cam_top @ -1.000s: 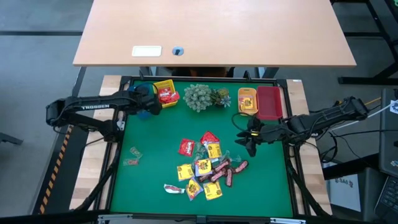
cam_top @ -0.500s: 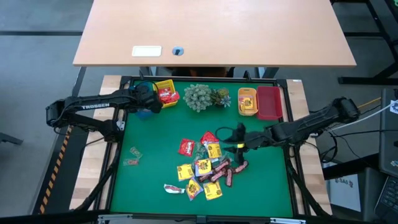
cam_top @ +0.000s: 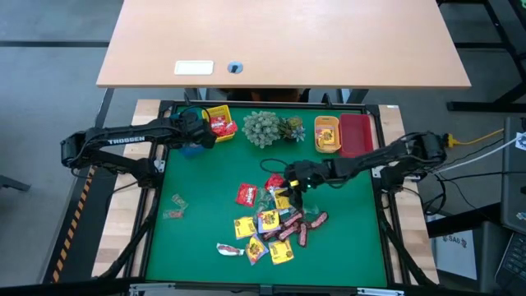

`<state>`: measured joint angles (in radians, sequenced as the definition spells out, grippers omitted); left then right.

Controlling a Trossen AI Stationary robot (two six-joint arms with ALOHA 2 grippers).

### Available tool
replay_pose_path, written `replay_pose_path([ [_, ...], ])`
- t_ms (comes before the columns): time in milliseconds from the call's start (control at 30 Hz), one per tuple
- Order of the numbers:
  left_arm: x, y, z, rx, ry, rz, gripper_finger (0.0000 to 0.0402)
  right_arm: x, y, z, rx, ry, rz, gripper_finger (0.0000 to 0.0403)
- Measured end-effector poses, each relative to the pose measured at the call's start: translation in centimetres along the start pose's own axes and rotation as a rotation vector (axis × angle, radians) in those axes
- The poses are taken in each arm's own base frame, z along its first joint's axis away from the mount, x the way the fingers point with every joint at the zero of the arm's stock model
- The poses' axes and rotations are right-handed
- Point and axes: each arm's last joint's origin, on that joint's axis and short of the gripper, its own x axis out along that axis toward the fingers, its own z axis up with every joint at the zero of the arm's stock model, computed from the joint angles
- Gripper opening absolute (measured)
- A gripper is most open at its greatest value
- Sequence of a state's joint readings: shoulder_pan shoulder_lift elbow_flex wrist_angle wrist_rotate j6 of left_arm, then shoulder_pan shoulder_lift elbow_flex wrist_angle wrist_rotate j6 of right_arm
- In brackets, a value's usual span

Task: Sort candy
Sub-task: Put the yellow candy into the orange bin

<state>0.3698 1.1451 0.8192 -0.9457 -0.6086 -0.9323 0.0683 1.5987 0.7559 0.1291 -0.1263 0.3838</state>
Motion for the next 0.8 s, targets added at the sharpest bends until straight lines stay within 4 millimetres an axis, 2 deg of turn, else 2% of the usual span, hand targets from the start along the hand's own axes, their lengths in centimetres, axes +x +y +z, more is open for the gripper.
replay_pose_path([
  [267, 0.0, -0.1, 0.1, -0.01, -0.008, -0.011, 0.0107, 1.0, -2.3, 0.3, -0.003, 0.019, 0.072, 0.017],
  [500, 0.0, -0.2, 0.1, -0.013, -0.011, -0.014, 0.0107, 0.8, -3.0, 0.6, -0.037, 0.021, 0.106, 0.017],
  [800, 0.0, -0.2, 0.2, -0.016, -0.013, -0.018, 0.0107, 2.9, -3.7, -0.5, -0.056, 0.053, 0.134, 0.017],
])
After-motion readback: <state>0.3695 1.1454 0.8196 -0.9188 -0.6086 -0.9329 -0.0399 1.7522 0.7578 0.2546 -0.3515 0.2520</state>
